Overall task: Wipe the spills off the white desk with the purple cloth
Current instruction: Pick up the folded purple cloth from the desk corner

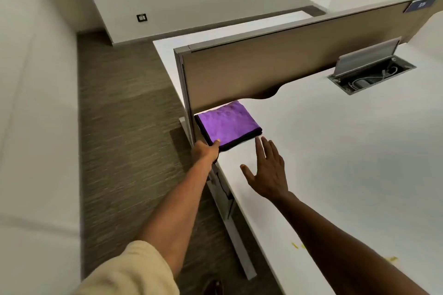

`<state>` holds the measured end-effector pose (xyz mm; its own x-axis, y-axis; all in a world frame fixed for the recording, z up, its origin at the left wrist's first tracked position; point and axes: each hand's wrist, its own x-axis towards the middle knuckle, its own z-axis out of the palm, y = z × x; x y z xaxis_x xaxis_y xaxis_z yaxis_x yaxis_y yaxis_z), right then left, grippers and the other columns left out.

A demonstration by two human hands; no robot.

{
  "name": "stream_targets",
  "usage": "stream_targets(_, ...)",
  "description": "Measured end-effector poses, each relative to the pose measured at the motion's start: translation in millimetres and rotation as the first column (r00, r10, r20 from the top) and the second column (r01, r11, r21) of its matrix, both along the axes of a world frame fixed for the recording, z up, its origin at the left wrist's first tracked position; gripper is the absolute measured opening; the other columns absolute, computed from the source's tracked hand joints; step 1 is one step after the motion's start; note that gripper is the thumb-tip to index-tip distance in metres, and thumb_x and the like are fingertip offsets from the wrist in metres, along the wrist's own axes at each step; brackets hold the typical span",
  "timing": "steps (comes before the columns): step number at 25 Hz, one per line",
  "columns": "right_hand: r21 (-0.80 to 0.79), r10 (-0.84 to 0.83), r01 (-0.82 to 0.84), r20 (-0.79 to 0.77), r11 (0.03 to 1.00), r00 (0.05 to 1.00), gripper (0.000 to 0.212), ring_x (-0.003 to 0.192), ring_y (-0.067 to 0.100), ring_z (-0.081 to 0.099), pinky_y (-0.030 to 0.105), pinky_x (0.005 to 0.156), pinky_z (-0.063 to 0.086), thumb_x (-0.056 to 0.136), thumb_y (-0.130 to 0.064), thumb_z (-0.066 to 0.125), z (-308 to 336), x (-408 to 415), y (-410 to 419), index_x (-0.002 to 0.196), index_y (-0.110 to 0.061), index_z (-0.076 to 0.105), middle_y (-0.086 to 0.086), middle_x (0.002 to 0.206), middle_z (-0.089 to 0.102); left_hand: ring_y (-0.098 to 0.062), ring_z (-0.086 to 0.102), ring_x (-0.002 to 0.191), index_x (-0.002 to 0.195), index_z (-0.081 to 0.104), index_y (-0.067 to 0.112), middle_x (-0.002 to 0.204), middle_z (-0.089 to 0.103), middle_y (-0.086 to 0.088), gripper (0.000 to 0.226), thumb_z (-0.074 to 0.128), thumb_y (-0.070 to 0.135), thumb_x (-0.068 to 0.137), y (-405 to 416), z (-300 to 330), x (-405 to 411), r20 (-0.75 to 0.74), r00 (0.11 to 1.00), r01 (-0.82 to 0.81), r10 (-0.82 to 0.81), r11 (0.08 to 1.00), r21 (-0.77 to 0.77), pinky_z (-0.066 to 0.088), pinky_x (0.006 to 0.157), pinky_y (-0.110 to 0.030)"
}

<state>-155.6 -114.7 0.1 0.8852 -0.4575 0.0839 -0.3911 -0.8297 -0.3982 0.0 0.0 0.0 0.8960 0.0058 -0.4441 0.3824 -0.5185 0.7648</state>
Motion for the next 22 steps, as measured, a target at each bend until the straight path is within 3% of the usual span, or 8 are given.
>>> stream_targets(3, 0.030, -0.018, 0.020, -0.055, 0.999, 0.998, 0.091, 0.158, 0.030, 0.008, 0.050, 0.124, 0.023, 0.095, -0.055, 0.056, -5, 0, 0, 0.163, -0.019, 0.008, 0.010, 0.171, 0.014, -0.031, 0.071, 0.106, 0.119, 0.071, 0.003, 0.121, 0.072, -0.015, 0.045, 0.082, 0.032, 0.086, -1, -2, 12, -0.039, 0.999, -0.010, 0.010, 1.000, 0.004, 0.051, 0.077, -0.030)
stream_targets(8, 0.063, -0.020, 0.026, -0.102, 0.998, 0.995, 0.091, 0.158, 0.030, 0.009, 0.050, 0.124, 0.023, 0.095, -0.051, 0.060, -5, 4, -5, 0.164, -0.021, 0.008, 0.010, 0.171, 0.013, -0.030, 0.070, 0.108, 0.118, 0.073, 0.012, 0.119, 0.073, -0.010, 0.033, 0.078, 0.016, 0.085, -12, 8, 9, 0.126, 0.992, -0.014, 0.004, 0.997, 0.078, 0.048, 0.081, -0.029)
stream_targets(12, 0.087, 0.001, 0.005, -0.078, 0.996, 0.997, 0.095, 0.156, 0.031, 0.016, 0.050, 0.122, 0.029, 0.091, -0.047, 0.067, 3, 15, -5, 0.163, -0.023, 0.010, 0.011, 0.170, 0.017, -0.024, 0.062, 0.095, 0.121, 0.064, 0.011, 0.116, 0.065, -0.007, 0.032, 0.070, 0.008, 0.090, -20, 12, 6, 0.020, 0.998, -0.064, 0.067, 0.989, -0.130, 0.047, 0.076, -0.027)
stream_targets(15, 0.090, 0.017, -0.012, -0.051, 0.996, 0.999, 0.094, 0.155, 0.030, 0.021, 0.049, 0.119, 0.033, 0.090, -0.046, 0.070, 12, 24, -6, 0.163, -0.023, 0.015, 0.010, 0.169, 0.022, -0.020, 0.057, 0.089, 0.120, 0.065, 0.011, 0.108, 0.060, -0.005, 0.032, 0.070, 0.010, 0.089, -12, 5, 11, -0.025, 0.998, -0.056, 0.053, 0.988, -0.147, 0.047, 0.075, -0.026)
stream_targets(20, 0.087, 0.044, -0.038, -0.067, 0.995, 0.997, 0.090, 0.153, 0.028, 0.025, 0.045, 0.116, 0.035, 0.090, -0.046, 0.070, 15, 26, -7, 0.162, -0.024, 0.019, 0.009, 0.167, 0.026, -0.022, 0.065, 0.069, 0.083, 0.073, 0.009, 0.098, 0.076, -0.014, 0.001, 0.072, 0.007, 0.083, -8, -3, 20, -0.103, 0.992, -0.080, 0.067, 0.988, -0.129, 0.049, 0.059, -0.026)
stream_targets(22, 0.091, 0.043, -0.035, -0.082, 0.995, 0.996, 0.089, 0.153, 0.029, 0.025, 0.046, 0.116, 0.036, 0.091, -0.044, 0.070, 13, 27, -8, 0.162, -0.023, 0.021, 0.010, 0.167, 0.027, -0.024, 0.069, 0.072, 0.082, 0.073, 0.009, 0.100, 0.075, -0.013, 0.002, 0.071, 0.009, 0.082, -14, -3, 21, -0.062, 0.997, -0.050, 0.047, 0.997, -0.053, 0.055, 0.061, -0.028)
